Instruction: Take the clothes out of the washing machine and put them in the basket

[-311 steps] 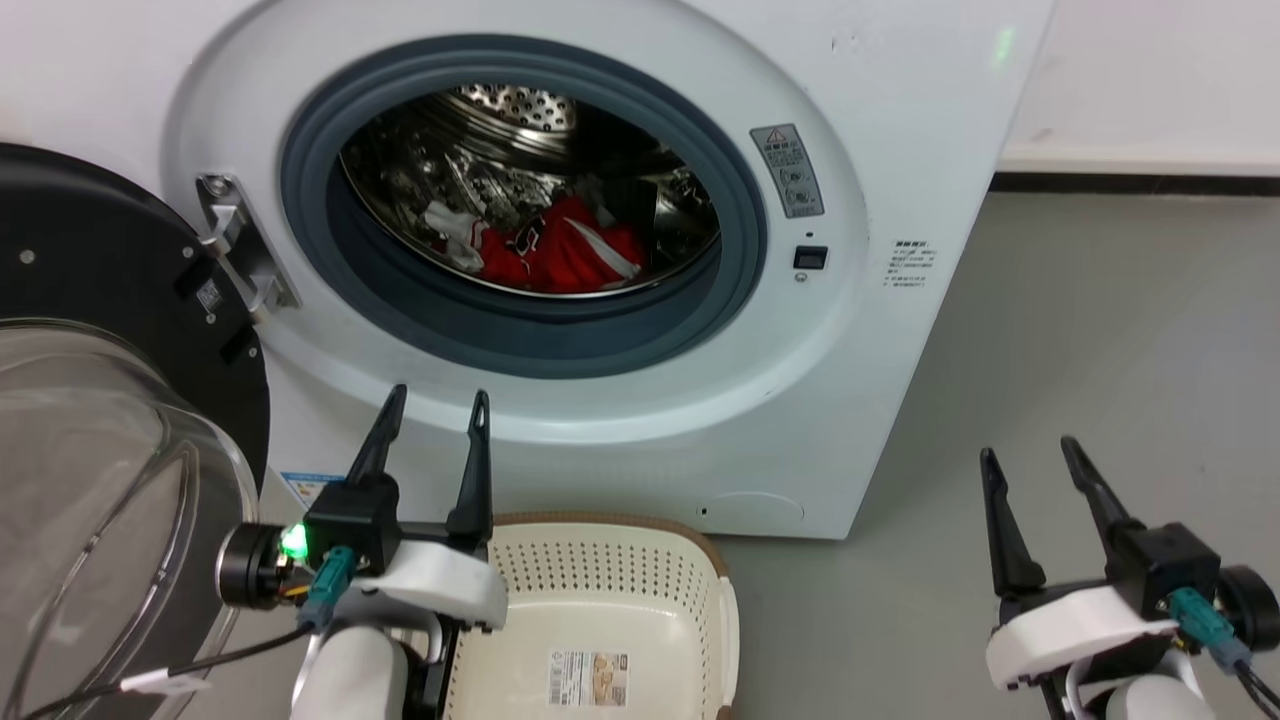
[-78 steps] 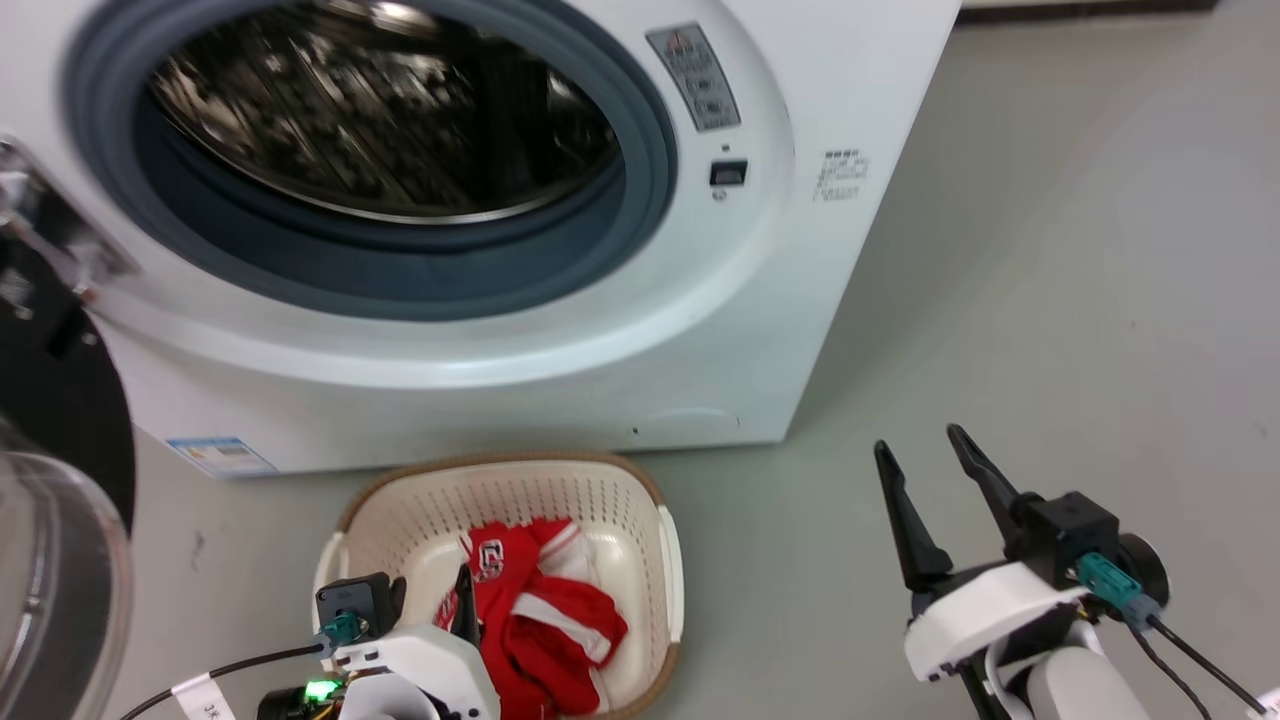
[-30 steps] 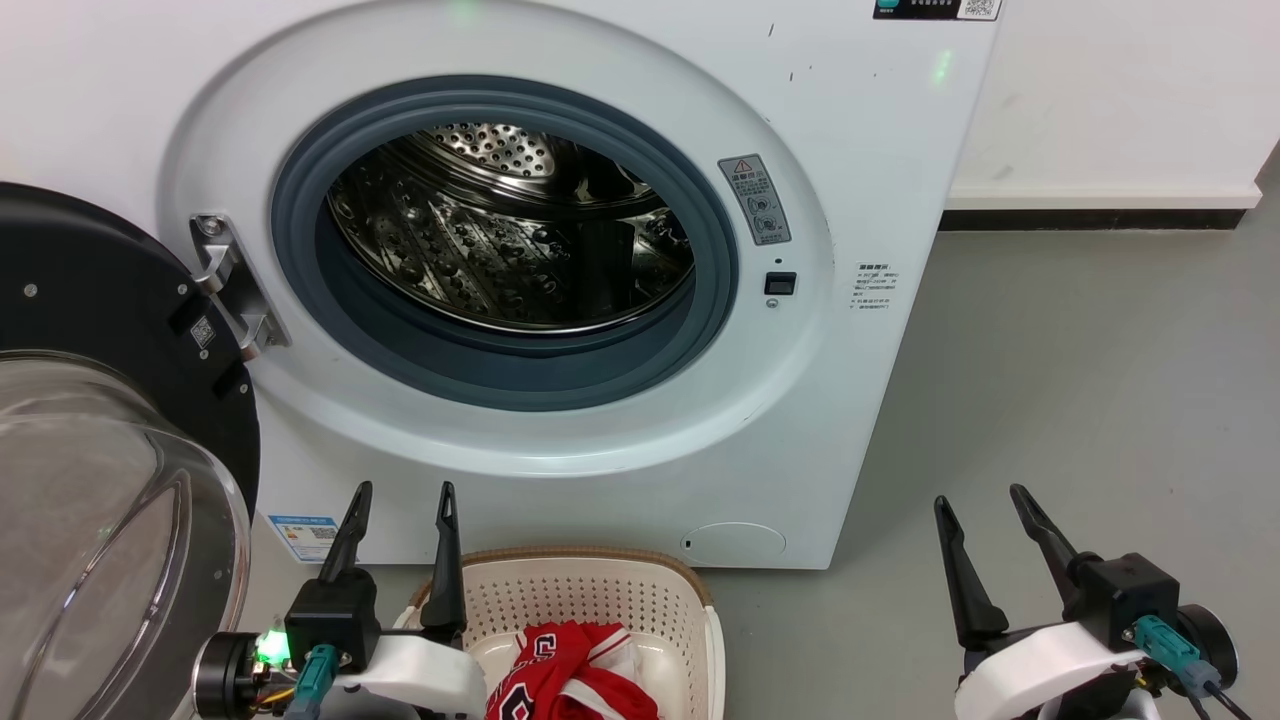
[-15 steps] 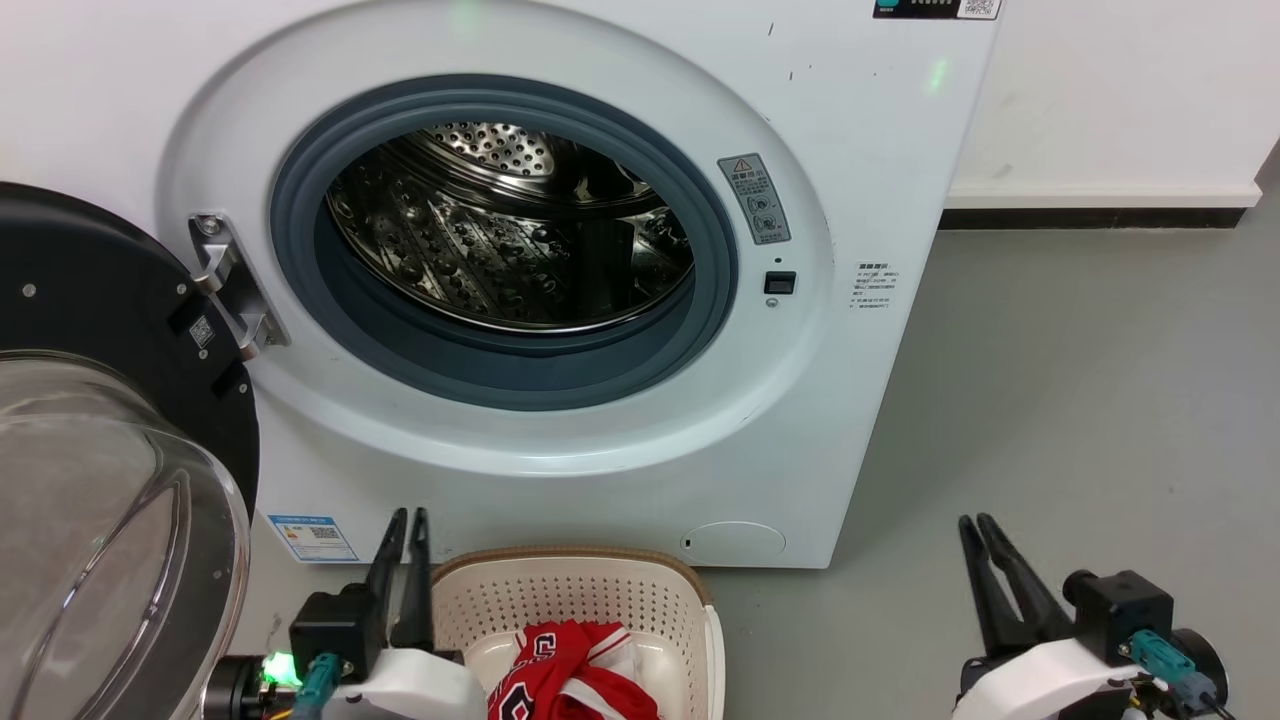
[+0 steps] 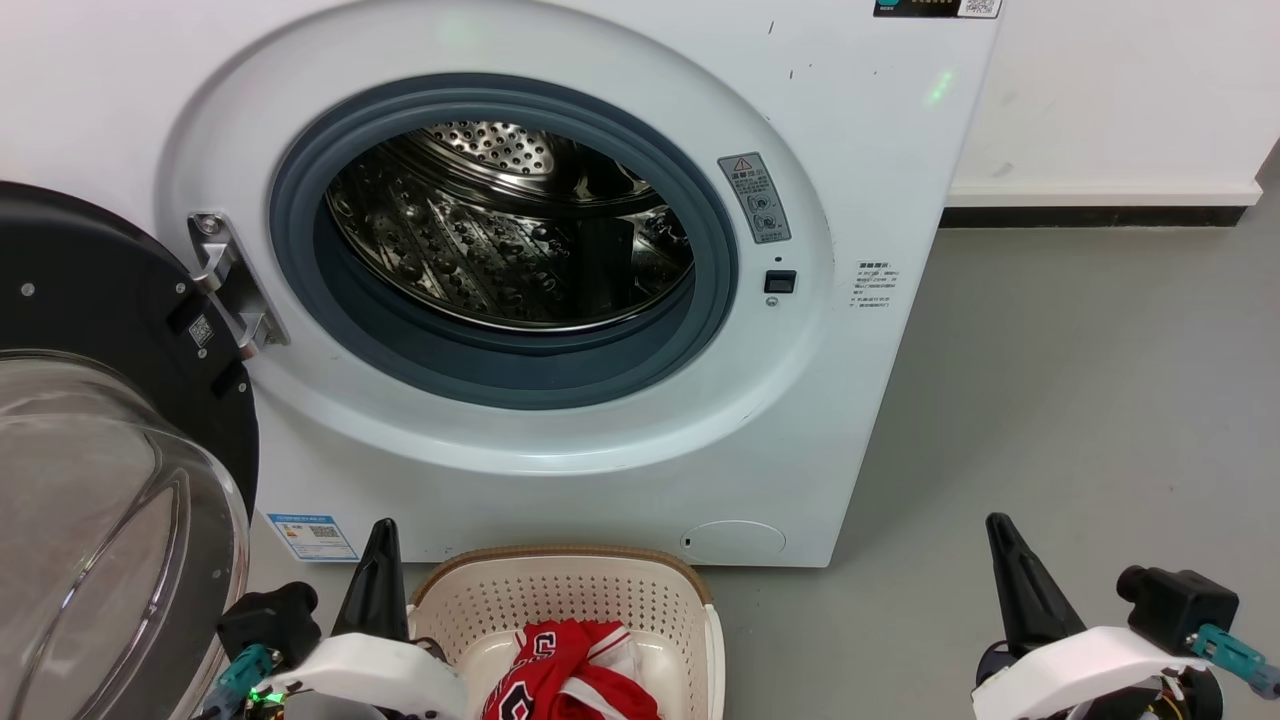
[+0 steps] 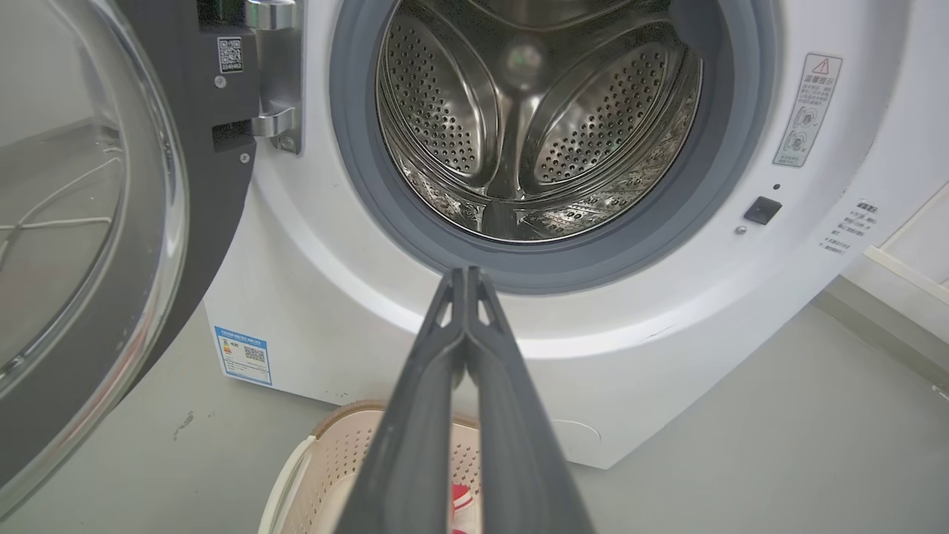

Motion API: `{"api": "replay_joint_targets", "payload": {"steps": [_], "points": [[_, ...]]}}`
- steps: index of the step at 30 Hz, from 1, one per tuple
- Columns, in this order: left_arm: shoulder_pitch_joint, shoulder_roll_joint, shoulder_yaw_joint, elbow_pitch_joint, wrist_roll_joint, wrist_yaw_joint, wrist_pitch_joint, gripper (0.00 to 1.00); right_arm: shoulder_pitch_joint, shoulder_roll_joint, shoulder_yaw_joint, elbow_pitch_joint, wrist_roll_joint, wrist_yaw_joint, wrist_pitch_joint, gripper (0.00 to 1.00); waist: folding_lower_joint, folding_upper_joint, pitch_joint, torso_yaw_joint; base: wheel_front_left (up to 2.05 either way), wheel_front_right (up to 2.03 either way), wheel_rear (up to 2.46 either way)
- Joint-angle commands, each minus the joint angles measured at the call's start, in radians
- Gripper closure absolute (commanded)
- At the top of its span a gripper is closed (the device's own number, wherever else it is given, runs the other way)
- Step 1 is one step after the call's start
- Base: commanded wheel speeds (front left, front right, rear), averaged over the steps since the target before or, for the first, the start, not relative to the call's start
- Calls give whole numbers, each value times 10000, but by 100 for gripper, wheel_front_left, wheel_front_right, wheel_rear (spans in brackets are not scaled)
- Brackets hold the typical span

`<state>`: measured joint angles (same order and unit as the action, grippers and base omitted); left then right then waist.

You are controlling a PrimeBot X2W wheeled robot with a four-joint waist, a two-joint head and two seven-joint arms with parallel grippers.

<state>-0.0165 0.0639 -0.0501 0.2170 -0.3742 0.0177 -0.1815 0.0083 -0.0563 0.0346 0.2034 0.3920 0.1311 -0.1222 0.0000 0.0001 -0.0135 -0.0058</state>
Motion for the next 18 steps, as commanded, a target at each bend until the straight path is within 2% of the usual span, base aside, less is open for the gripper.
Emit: {"api": "replay_joint_targets", "payload": {"steps": [1, 8, 18], "points": [[-309, 19, 99, -150, -446, -66, 79, 100, -327, -73, -53, -110, 469, -1, 53, 100, 0, -1, 2, 1, 0, 0, 0], [-380, 3, 265, -118, -1837, -233, 402, 100, -440, -112, -152, -56, 1895, -1, 265, 100, 0, -1, 15, 5, 0, 0, 0], [-471, -16, 452, -70, -3252, -402, 743, 100, -544, -141, -264, 0, 3330, -1, 494, 100, 0, -1, 28, 10, 0, 0, 0]]}}
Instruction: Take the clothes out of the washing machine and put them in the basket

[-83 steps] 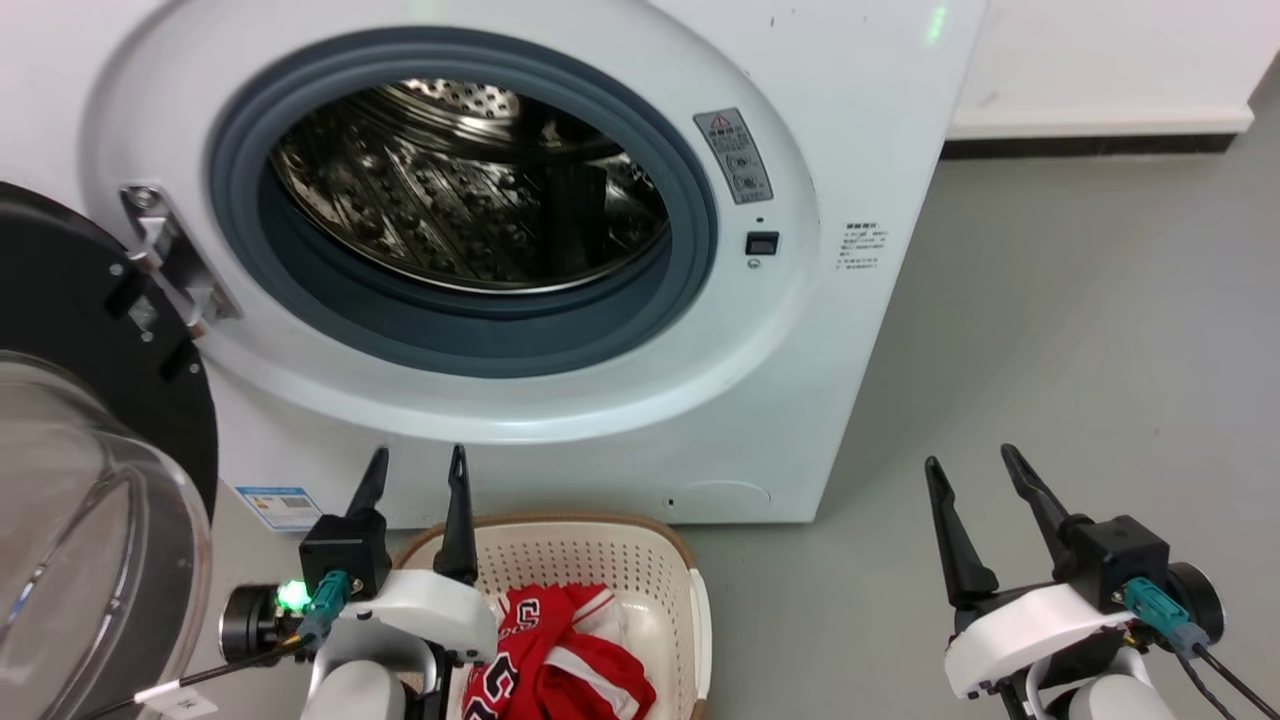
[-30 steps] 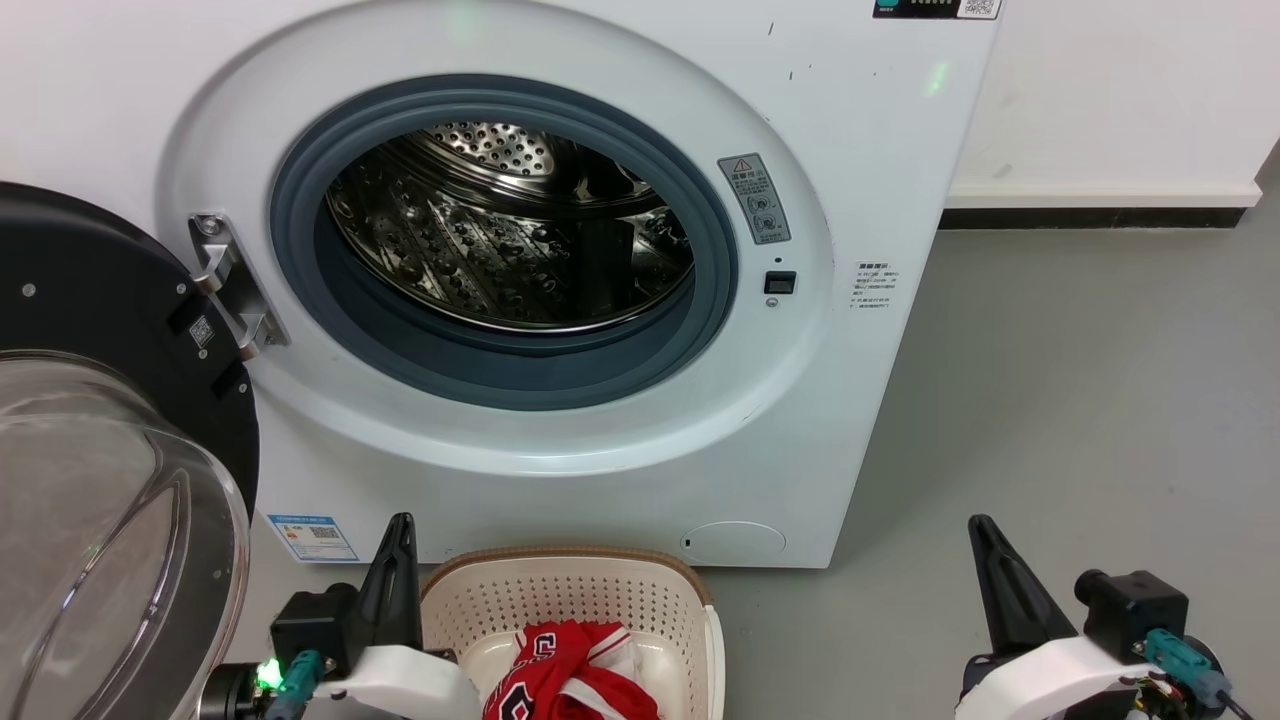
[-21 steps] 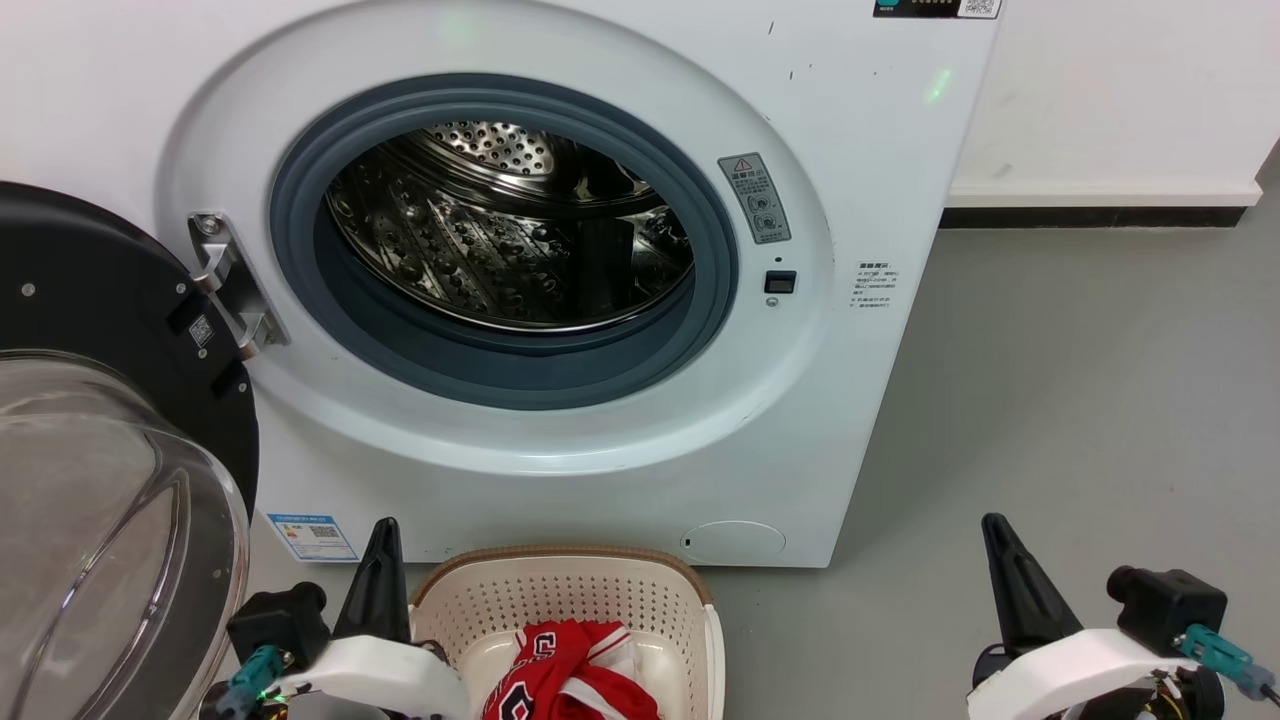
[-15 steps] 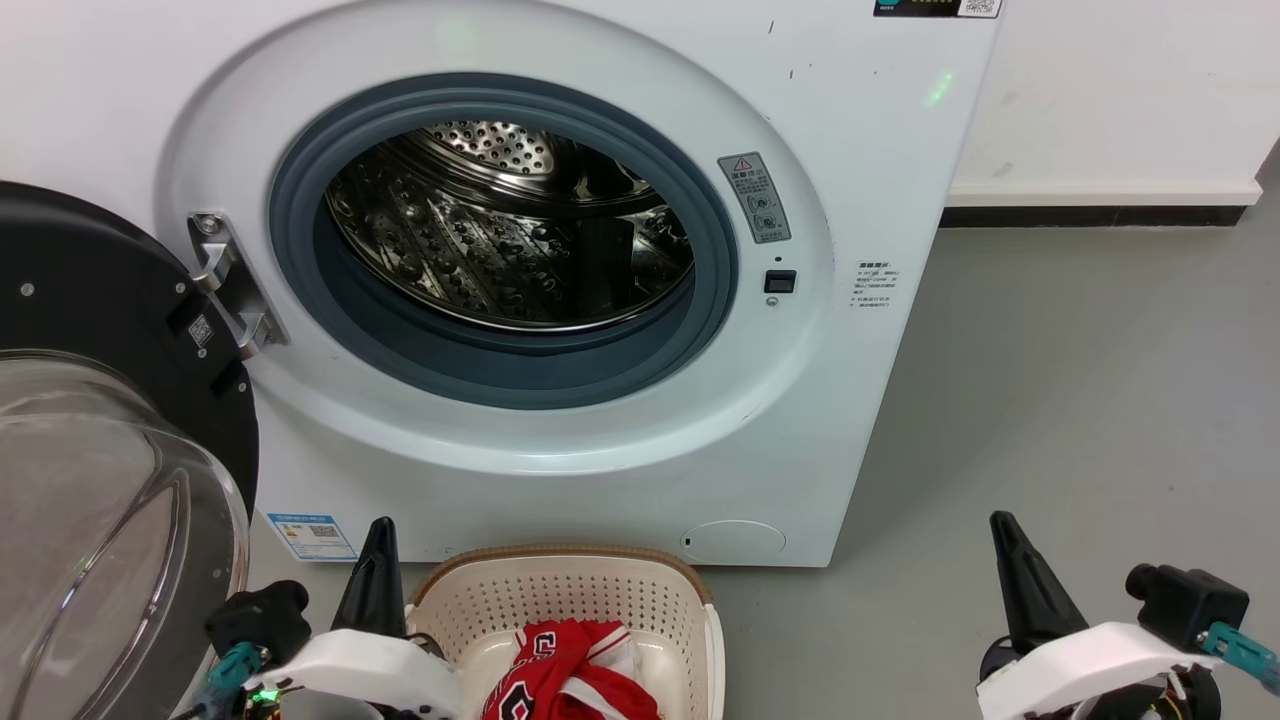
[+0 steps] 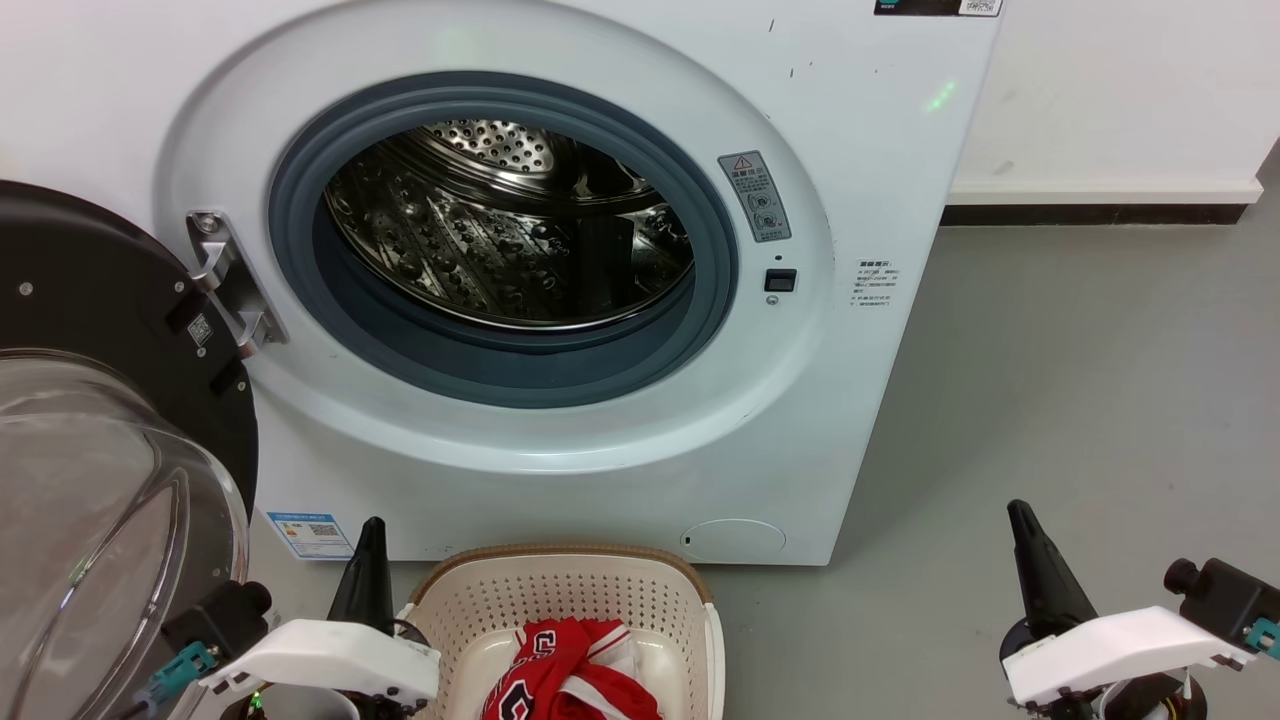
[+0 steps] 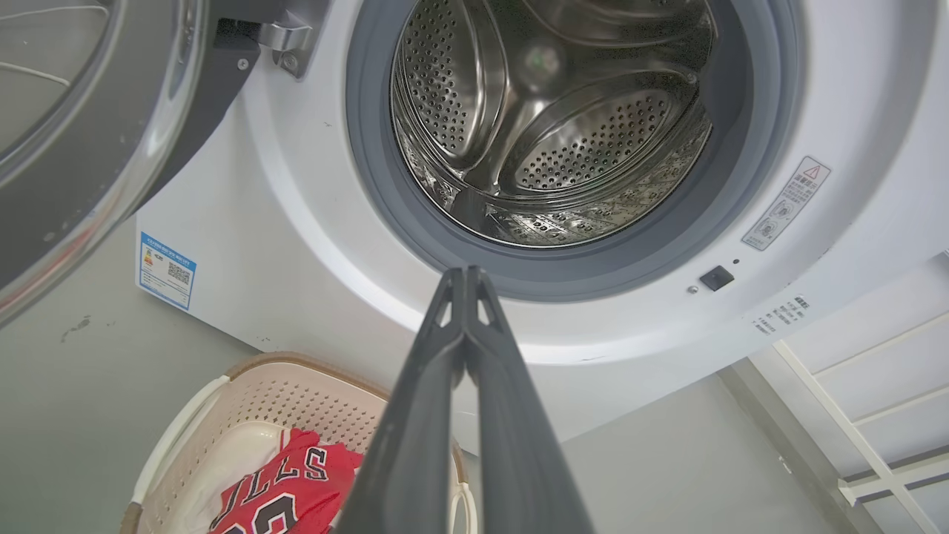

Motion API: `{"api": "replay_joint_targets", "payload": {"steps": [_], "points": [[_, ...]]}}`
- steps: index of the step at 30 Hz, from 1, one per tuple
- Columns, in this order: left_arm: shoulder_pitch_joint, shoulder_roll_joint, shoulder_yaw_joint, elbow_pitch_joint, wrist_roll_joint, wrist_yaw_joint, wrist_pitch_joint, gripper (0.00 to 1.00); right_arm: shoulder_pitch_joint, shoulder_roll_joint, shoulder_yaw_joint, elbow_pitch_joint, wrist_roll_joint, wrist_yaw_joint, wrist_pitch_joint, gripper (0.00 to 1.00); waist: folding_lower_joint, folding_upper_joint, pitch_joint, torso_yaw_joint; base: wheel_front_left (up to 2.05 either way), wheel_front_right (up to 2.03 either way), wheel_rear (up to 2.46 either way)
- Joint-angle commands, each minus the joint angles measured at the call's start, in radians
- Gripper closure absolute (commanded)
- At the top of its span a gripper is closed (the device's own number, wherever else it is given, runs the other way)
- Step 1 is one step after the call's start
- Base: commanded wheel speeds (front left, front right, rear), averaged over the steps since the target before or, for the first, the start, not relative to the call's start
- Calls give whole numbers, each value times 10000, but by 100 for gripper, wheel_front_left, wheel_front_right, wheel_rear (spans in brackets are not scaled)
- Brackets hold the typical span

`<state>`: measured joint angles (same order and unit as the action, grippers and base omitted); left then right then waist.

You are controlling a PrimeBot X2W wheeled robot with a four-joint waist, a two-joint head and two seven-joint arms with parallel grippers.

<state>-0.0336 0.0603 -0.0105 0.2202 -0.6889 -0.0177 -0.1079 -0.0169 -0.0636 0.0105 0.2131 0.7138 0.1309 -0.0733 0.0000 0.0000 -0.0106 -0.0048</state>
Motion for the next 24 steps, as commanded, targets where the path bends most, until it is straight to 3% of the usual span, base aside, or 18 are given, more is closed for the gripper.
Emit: {"api": "replay_joint_targets", "payload": {"steps": [1, 24], "points": [[-309, 19, 74, -97, -257, -69, 40, 100, -305, -71, -35, -93, 265, 1, 27, 100, 0, 0, 1, 0, 0, 0, 0], [-493, -20, 477, 14, -3299, -441, 791, 100, -534, -102, -323, 29, 3325, 0, 553, 100, 0, 0, 36, 13, 0, 0, 0]]}}
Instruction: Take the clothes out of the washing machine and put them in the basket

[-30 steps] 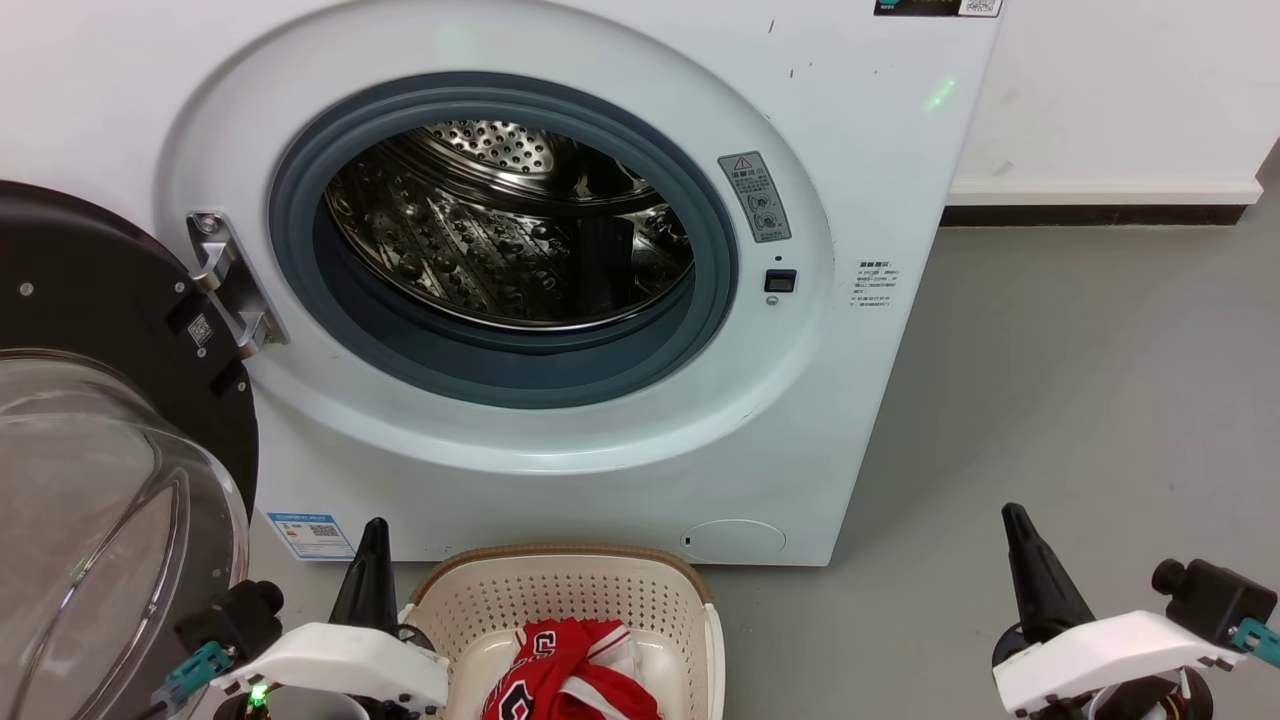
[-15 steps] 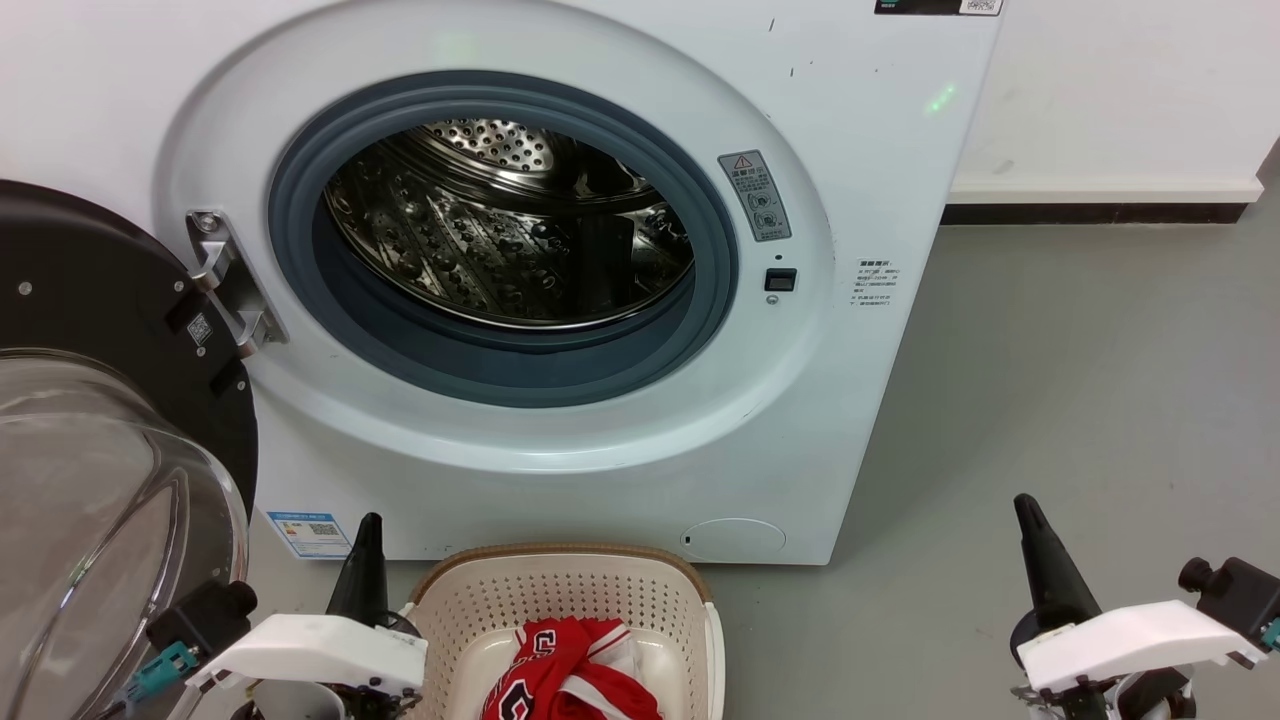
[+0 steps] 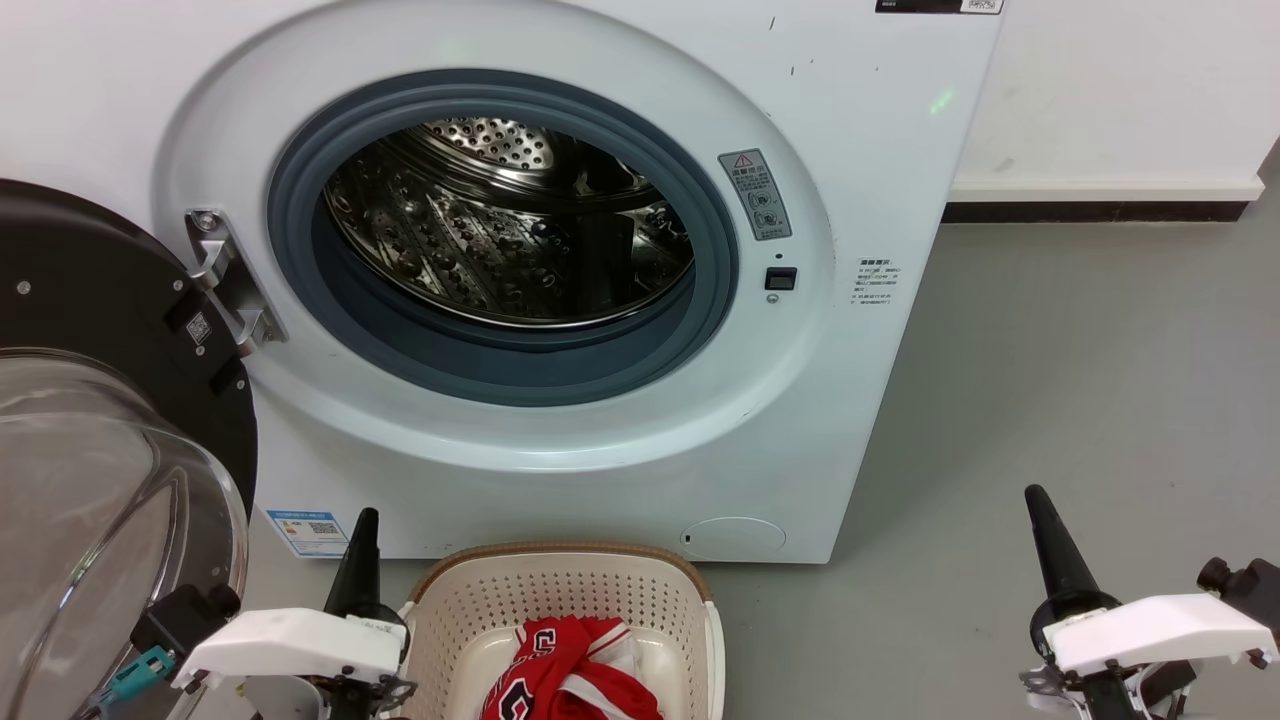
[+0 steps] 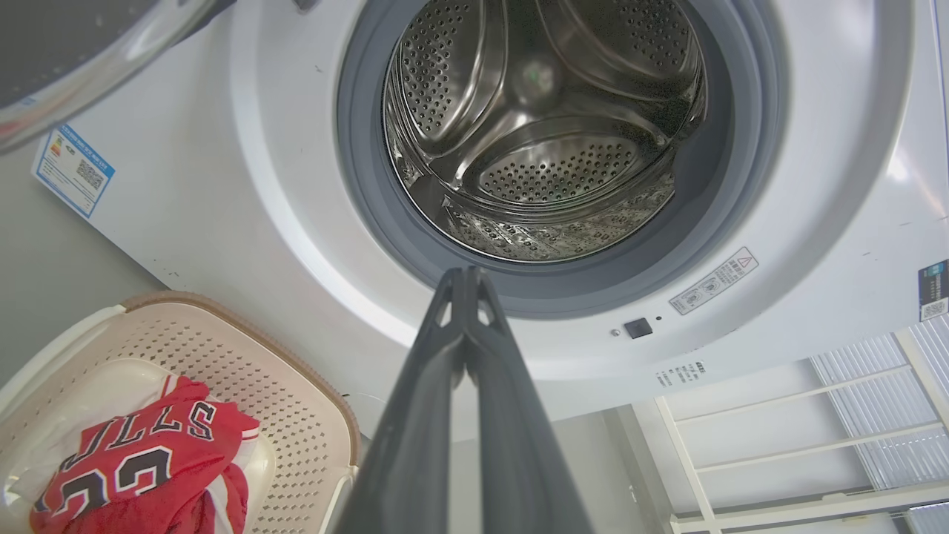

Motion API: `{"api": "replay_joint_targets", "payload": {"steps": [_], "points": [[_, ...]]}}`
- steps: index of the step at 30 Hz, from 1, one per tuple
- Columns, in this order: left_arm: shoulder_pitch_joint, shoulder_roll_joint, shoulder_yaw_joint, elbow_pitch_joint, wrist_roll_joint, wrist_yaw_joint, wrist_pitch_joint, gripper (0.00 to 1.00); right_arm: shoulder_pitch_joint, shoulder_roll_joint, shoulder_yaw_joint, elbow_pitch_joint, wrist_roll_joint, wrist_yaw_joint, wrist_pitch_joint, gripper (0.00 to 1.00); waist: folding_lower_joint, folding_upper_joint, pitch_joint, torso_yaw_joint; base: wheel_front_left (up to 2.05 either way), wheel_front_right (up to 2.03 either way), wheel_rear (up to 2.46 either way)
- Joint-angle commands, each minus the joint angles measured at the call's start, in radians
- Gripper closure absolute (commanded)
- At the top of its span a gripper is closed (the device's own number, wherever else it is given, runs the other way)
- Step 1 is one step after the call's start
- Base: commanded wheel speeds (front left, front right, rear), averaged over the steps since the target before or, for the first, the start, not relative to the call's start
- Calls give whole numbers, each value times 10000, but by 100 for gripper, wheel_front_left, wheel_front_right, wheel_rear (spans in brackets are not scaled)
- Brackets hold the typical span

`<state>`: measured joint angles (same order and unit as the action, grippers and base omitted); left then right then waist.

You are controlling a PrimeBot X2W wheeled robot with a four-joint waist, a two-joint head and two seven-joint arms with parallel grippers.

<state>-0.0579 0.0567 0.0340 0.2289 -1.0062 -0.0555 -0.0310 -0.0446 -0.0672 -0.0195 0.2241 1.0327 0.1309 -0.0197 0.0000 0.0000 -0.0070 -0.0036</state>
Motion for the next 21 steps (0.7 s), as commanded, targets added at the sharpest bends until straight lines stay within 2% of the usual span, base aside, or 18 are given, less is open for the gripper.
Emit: {"api": "replay_joint_targets", "payload": {"steps": [1, 21], "points": [[-252, 15, 48, -67, -242, -74, 43, 100, -265, -67, -35, -76, 261, 0, 43, 100, 0, 0, 1, 1, 0, 0, 0], [-388, -14, 333, 21, -2378, -352, 570, 100, -435, -58, -275, 24, 2377, -1, 447, 100, 0, 0, 32, 11, 0, 0, 0]]}}
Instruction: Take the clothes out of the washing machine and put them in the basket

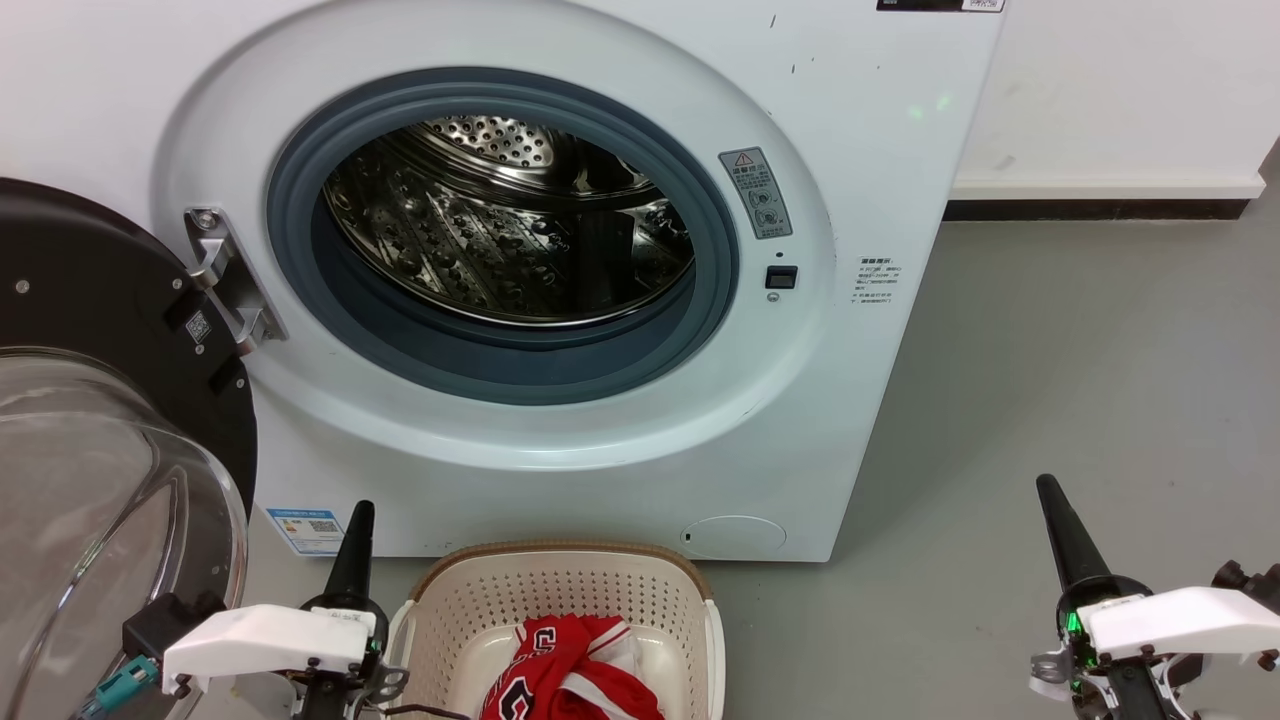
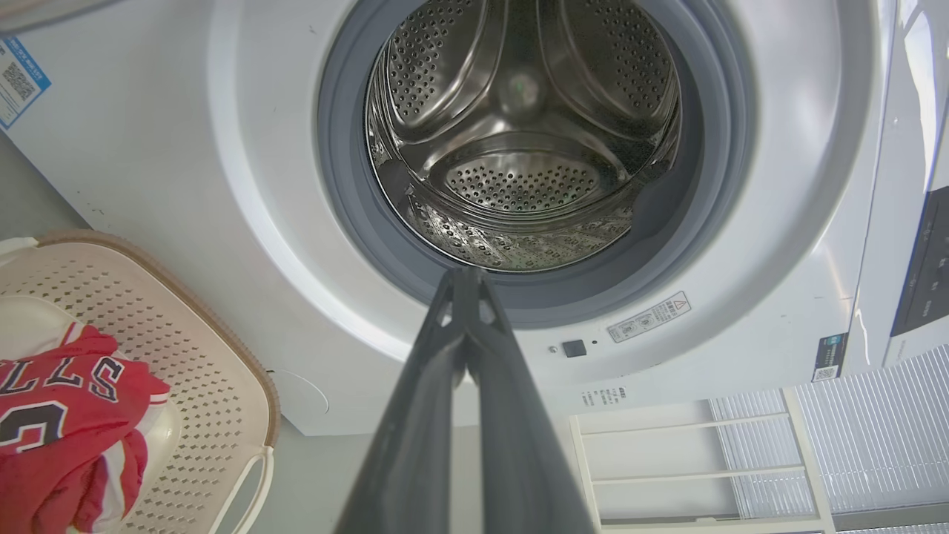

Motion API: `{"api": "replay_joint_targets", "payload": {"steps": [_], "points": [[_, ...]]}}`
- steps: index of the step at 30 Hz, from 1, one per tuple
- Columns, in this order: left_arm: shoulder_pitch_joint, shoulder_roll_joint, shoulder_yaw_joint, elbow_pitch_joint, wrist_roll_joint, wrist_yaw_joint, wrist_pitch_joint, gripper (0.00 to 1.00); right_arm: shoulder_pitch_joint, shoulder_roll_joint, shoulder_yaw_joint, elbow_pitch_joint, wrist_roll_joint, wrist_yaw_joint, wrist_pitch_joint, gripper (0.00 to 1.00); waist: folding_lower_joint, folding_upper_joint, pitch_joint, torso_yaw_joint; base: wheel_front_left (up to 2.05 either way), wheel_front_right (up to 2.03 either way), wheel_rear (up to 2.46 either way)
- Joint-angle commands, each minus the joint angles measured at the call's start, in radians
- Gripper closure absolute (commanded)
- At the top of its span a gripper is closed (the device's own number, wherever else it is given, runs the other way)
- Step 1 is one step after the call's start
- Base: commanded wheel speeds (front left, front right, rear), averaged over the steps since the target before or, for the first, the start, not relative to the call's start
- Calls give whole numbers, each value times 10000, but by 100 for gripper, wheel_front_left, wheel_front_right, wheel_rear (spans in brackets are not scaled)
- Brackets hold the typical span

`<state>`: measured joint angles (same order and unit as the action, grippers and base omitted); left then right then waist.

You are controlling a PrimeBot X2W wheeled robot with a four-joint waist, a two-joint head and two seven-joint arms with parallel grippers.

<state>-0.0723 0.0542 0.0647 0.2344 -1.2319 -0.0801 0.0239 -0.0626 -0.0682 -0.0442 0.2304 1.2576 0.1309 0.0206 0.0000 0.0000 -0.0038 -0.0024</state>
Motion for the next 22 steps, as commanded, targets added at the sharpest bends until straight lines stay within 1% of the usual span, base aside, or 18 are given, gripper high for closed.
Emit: {"api": "replay_joint_targets", "payload": {"steps": [1, 22], "points": [[-251, 10, 40, -32, -223, -118, 52, 100, -263, -48, -39, -35, 223, -1, 59, 100, 0, 0, 2, 1, 0, 0, 0], [-343, -18, 294, 46, -2100, -335, 513, 100, -382, -19, -269, 59, 2064, -2, 430, 100, 0, 0, 34, 12, 0, 0, 0]]}}
